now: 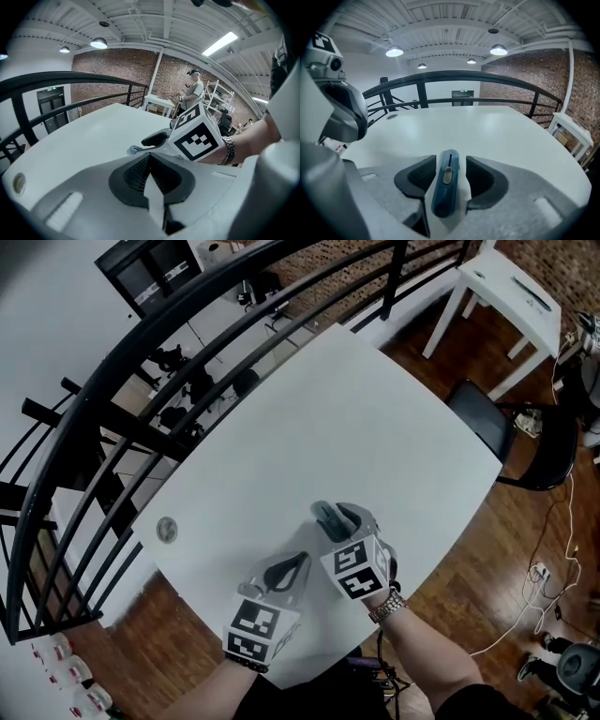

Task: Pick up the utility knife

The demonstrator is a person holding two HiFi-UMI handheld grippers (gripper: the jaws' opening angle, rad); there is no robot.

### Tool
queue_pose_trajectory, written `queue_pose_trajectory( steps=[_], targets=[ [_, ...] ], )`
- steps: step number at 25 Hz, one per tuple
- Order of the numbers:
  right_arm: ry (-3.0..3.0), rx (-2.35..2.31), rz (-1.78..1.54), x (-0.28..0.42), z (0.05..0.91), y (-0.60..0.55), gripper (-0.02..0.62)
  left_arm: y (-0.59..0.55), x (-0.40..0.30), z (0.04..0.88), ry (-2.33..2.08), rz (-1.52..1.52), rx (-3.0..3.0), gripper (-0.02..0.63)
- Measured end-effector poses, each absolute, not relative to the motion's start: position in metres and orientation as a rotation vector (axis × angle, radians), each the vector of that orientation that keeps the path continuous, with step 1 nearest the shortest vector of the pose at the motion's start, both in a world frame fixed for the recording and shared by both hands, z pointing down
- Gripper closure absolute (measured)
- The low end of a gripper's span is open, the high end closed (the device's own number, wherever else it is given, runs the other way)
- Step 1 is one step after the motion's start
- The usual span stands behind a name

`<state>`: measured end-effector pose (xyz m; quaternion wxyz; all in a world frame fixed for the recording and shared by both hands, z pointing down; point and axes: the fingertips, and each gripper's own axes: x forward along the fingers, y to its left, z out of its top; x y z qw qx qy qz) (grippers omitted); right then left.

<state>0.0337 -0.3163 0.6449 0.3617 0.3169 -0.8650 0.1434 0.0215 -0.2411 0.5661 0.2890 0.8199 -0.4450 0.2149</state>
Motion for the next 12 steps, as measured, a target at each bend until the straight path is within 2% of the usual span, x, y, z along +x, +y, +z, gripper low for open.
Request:
queue_pose_trajectory(
  steps=[9,12],
  targets=[
    [-2.198,0.789,0.396,0.027,0.657,-0.317,0.419,-0.245,0.018,0.570,-1.182,0.573,2.178,0.589],
    [-2.195,0.798,0.399,0.028,0.656,-0.317,0.459,-0.246,0.017,0.570,-1.177,0.571,2.179,0.589]
  ],
)
